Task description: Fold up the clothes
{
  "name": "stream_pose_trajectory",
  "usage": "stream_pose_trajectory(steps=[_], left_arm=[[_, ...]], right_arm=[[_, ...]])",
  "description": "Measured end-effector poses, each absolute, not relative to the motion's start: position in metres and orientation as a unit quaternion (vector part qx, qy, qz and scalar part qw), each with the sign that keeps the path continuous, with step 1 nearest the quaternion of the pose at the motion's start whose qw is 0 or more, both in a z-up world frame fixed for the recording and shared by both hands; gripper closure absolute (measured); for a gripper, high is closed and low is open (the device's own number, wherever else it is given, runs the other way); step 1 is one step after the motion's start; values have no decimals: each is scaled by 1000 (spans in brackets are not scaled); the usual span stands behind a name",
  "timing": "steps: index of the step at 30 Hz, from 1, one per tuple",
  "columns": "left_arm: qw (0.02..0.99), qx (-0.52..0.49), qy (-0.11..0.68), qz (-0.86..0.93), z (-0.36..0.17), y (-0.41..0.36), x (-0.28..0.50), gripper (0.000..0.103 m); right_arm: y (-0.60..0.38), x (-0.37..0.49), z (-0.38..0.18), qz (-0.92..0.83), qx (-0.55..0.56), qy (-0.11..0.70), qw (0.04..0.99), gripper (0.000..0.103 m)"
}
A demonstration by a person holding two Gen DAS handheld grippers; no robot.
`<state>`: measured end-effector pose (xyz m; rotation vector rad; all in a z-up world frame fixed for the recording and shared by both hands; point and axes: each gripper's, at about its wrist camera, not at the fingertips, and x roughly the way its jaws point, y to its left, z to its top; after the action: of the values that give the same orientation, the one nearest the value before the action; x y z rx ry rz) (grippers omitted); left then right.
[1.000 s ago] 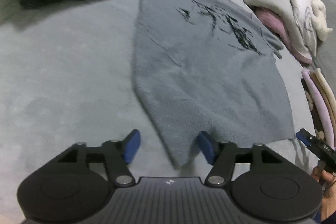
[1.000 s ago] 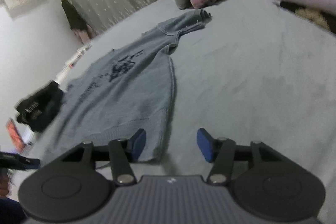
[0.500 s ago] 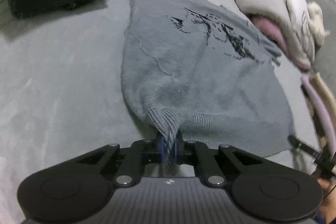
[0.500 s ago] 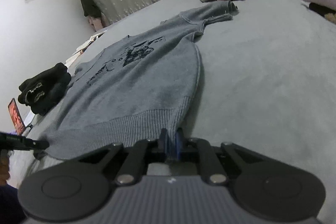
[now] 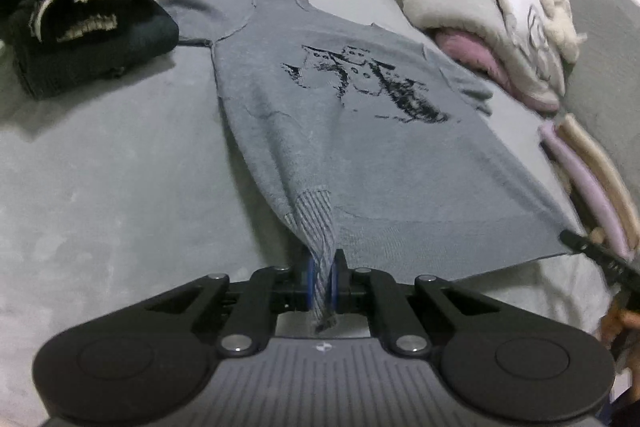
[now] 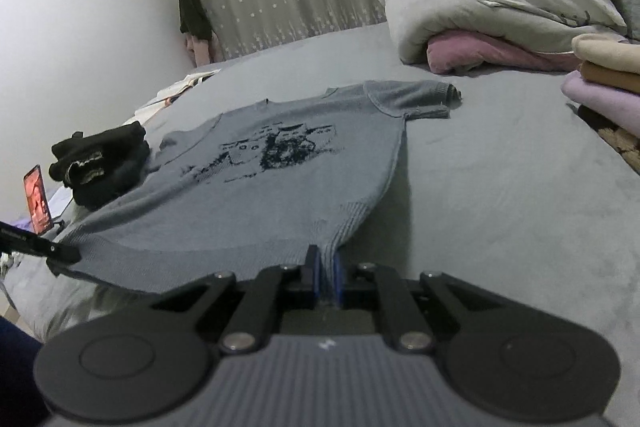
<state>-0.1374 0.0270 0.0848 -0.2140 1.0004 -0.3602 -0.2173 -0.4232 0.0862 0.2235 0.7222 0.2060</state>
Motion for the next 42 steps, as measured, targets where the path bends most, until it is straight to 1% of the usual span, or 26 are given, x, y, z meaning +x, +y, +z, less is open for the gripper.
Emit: stream_pose_trajectory(steps=[4,6,7,8,9,10,11,13,15,17,18,19,22,24,25,26,27,29,30,32,34,37,39,41,42], left_arm=[[850,-103,489,-168,81,34,-134,97],[850,-96,492,-162,84,38,-133,94],[850,-93,493,-161,85,39,-132,87],[850,-90,493,-161,87,41,-131,77],[852,-87,491,-161,90,45,-129,71],[854,-86,489,-159,92,48,-128,60],[856,-83,486,-154,94,50,-126,53],[863,-75,478,-144,97,52,-117,46],[864,-74,478,-141,96,48,-107,41],[865,-71,477,-139,94,39,-89,31],[867,-67,473,-140,92,30,-75,29],[869,-63,471,-138,91,26,-68,27],[882,-30,451,-131,86,0,-33,26],[894,-6,432,-116,80,-12,-12,21],[901,9,421,-104,74,-17,0,15],[905,20,414,-94,66,-20,8,11],[909,29,408,-85,56,-21,14,10],[909,42,409,-72,35,-20,24,9],[904,42,420,-71,28,-19,29,9],[897,38,435,-71,20,-17,39,8],[907,43,414,-62,20,-14,41,5],[915,59,398,-29,17,-10,44,1],[916,39,399,-18,17,-3,47,2],[916,28,400,-15,18,0,47,2],[917,21,399,-12,20,2,47,2]], right_arm=[[-425,-225,88,102,107,359,922,97],[-427,-228,89,103,105,362,921,96],[-426,-228,90,102,98,363,921,95],[-427,-228,92,96,90,361,923,93],[-429,-228,94,89,83,358,926,91],[-432,-227,96,83,77,355,928,91],[-434,-228,96,81,76,353,929,87],[-444,-220,97,69,82,349,931,67],[-450,-207,95,64,96,348,930,63],[-457,-193,93,58,110,347,929,59],[-460,-187,92,56,117,347,929,56],[-463,-176,89,52,126,346,928,55],[-474,-136,81,40,158,341,926,54],[-481,-109,75,32,179,338,924,51],[-484,-96,72,28,190,336,922,50],[-488,-83,69,24,200,334,921,49],[-491,-70,67,20,211,332,919,45],[-498,-43,61,12,232,328,916,35],[-502,-30,58,8,242,326,914,24],[-509,-3,52,0,263,322,910,21],[-516,23,47,-8,283,318,905,16],[-526,63,38,-20,314,311,897,16],[-533,90,32,-28,334,307,891,16],[-552,105,12,-28,325,300,896,16],[-550,114,12,-31,317,301,899,20]])
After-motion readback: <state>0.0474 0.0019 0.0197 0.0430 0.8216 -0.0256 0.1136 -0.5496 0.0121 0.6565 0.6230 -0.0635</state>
